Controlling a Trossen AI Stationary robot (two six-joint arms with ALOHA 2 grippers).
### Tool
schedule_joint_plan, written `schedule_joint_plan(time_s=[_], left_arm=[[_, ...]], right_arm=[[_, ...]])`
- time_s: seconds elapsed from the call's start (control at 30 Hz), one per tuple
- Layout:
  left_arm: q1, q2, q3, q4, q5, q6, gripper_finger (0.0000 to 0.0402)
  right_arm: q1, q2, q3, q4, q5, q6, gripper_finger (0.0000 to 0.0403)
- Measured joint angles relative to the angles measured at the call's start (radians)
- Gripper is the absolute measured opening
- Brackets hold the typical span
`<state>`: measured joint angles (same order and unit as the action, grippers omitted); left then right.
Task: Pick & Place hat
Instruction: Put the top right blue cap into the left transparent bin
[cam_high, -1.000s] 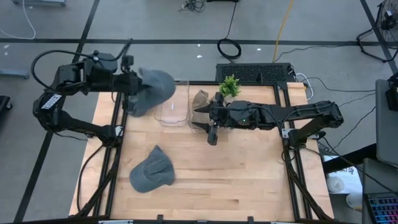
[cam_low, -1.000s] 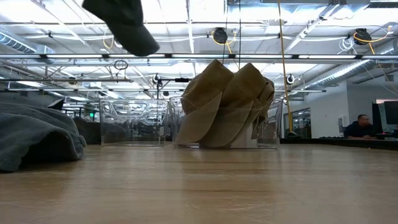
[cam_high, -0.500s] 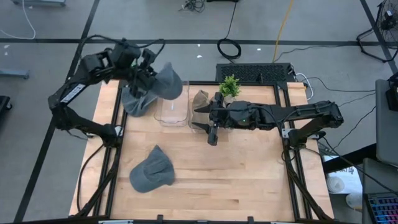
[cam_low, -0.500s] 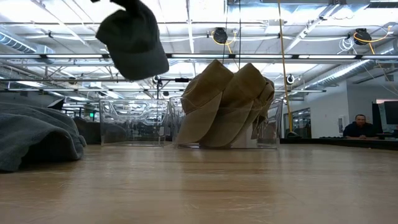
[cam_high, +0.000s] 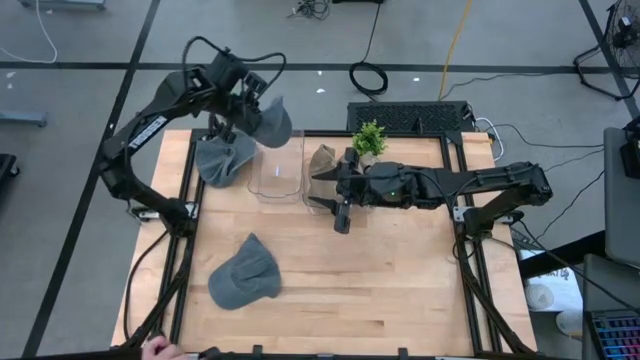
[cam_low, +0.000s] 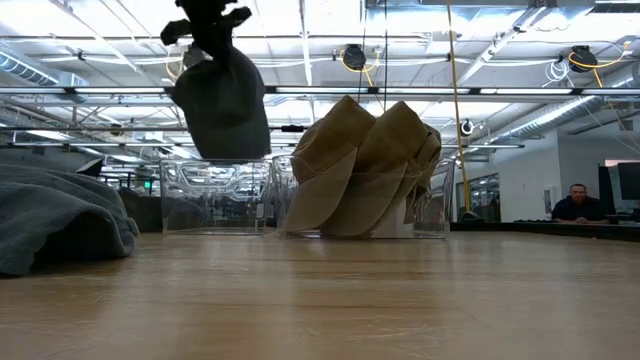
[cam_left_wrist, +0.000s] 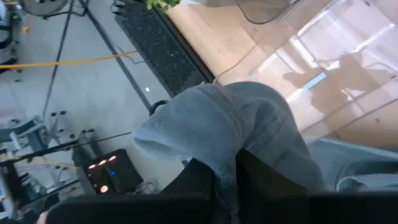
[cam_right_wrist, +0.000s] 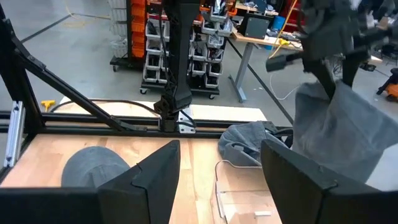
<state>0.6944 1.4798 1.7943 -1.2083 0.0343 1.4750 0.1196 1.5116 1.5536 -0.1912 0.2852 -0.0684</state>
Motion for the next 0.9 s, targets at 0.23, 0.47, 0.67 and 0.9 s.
schedule_joint_plan(time_s=[0.23, 0.47, 0.67, 0.9], left_arm=[[0.007, 0.068, 0.0, 0.006, 0.039, 0.054, 0.0031], [0.023, 0.141, -0.001, 0.004, 0.071, 0.077, 0.0031], [0.046, 0.204, -0.001, -0.001, 0.066, 0.095, 0.0031], [0.065, 0.271, -0.001, 0.002, 0.043, 0.12, 0.0031]], right_arm=[[0.0, 0.0, 0.0, 0.0, 0.0, -0.056, 0.0212], [0.0, 0.0, 0.0, 0.025, 0.0, -0.06, 0.0212], [0.0, 0.0, 0.001, 0.077, 0.0, -0.169, 0.0209], [-0.001, 0.0, 0.001, 0.077, 0.006, -0.288, 0.0214]])
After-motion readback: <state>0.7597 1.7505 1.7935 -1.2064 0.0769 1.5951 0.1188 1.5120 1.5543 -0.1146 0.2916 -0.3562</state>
